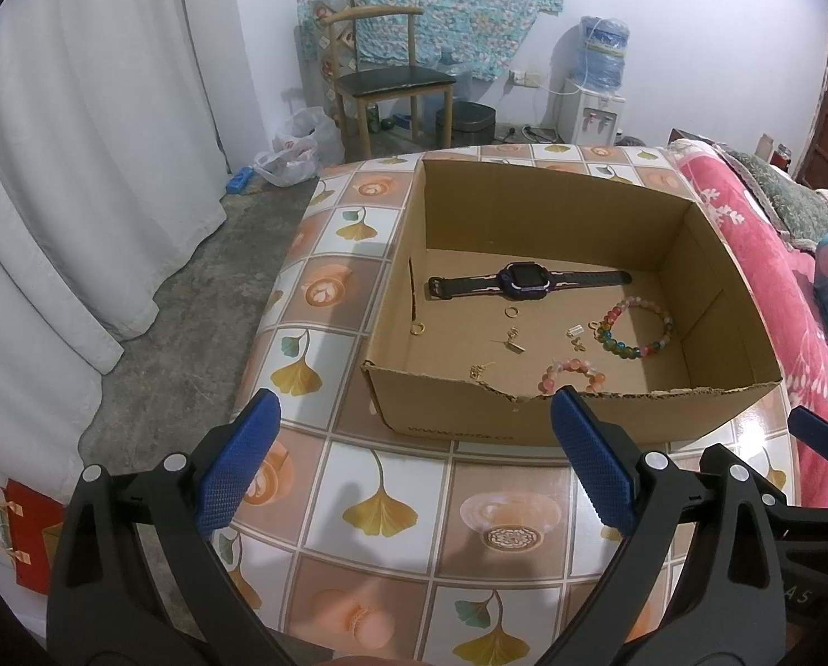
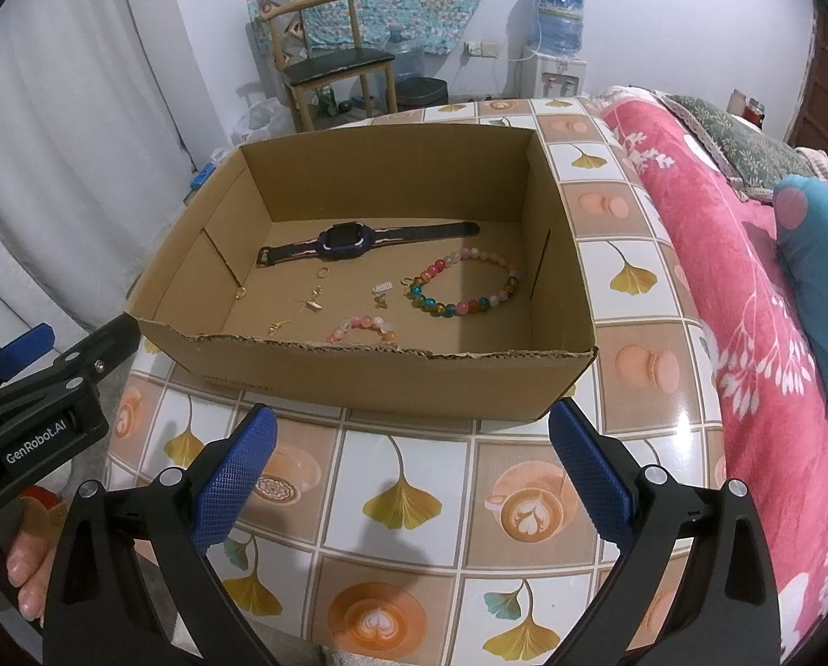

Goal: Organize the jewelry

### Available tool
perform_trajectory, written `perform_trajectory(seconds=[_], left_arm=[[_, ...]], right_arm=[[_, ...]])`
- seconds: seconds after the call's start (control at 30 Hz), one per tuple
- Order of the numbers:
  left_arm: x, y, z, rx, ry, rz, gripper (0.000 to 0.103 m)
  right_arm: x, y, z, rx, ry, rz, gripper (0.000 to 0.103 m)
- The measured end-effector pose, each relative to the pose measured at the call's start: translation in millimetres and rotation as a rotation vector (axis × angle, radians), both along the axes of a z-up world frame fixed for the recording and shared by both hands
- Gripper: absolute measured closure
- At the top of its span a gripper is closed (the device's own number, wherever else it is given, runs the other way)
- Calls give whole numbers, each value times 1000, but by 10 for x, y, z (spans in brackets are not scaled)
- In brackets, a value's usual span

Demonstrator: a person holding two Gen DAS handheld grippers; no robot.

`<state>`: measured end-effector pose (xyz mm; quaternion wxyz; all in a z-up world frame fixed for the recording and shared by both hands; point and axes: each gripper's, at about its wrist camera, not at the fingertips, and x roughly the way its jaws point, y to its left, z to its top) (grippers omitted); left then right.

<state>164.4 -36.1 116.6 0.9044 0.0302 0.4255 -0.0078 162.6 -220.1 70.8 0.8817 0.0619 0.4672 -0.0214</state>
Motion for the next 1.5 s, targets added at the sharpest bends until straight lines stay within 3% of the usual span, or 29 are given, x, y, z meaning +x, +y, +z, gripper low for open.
perform_trajectory(seconds=[1.5], left_arm=[[-3, 12, -2, -2, -1, 0, 8]], right_arm=[[20, 6, 4, -9, -1, 11, 7]])
